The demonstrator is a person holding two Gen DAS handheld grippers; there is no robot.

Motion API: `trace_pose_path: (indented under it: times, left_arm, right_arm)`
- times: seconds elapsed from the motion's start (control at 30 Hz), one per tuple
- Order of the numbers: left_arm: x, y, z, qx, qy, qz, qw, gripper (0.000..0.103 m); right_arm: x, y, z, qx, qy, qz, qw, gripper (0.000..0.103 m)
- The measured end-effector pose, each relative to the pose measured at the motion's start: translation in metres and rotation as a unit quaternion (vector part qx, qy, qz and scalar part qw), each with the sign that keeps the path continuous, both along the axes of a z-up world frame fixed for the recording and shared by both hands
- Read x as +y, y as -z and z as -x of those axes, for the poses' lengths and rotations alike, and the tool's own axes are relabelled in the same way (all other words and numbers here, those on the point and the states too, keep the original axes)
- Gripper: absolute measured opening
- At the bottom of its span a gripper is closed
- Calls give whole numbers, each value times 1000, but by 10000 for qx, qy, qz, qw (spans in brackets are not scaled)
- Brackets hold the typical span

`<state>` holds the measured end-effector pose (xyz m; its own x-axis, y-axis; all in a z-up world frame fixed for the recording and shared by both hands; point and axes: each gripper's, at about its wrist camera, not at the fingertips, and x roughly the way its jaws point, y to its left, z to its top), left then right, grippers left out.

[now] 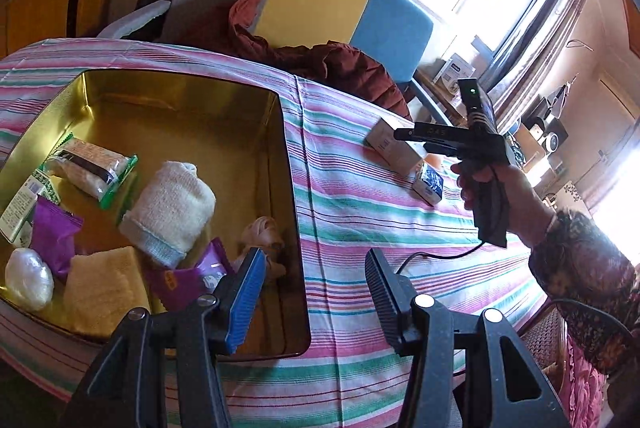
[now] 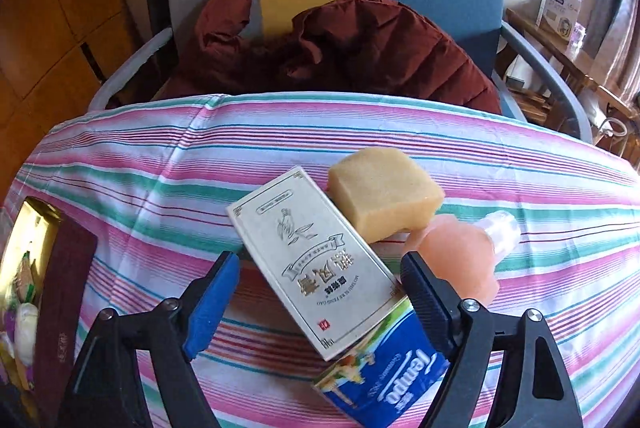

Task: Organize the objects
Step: 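Withdraw both tools from the tray toward the tea box and tissue pack, then grasp the blue Tempo tissue pack with the right tool while the left grasps the white tea box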

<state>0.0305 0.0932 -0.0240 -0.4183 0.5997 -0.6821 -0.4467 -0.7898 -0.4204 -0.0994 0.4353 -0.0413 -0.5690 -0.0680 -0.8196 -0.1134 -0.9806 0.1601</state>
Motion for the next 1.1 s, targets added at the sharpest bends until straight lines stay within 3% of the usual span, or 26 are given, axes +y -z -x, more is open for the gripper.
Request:
trace_pose_path:
  times: [0.1, 0.17, 0.27, 0.37, 0.43, 0.63, 0.8, 0.97, 1.1]
  left_arm:
    - [7, 4, 3, -93, 24, 7, 10000, 53]
    - [12, 5, 1, -93, 102, 17, 9999, 53]
    - [19, 5, -3, -59, 236, 42, 9997, 53]
    - [24, 4, -8, 0, 331, 50, 9994, 53]
    - [28, 3, -11, 5, 382, 38, 9993, 53]
    - [35, 0, -17, 85, 448, 137, 9989, 53]
    - [37, -2, -22, 132, 467, 227, 9986, 53]
    - [44, -2, -21, 137, 537, 309, 9980, 53]
    - [58, -6, -18, 203, 677, 388, 9967, 53]
  right_arm:
    - [-27, -4, -27, 94, -472, 873, 9950, 82]
    - [-33, -10, -49, 316, -373, 910, 9947, 82]
    - [-11, -13, -78, 578, 814, 443, 9940, 84]
    - [30, -1, -97, 303, 2299, 288, 9723, 86]
    - [46, 9, -100, 208, 2702, 443, 9616, 87]
    - [39, 21, -70, 111, 2542, 534, 9656, 87]
    - [37, 44, -48, -369, 2613, 255, 9642, 74]
    - [32, 46, -52, -352, 2219, -254, 9741, 54]
    - [39, 45, -65, -513, 1657, -162, 9847, 53]
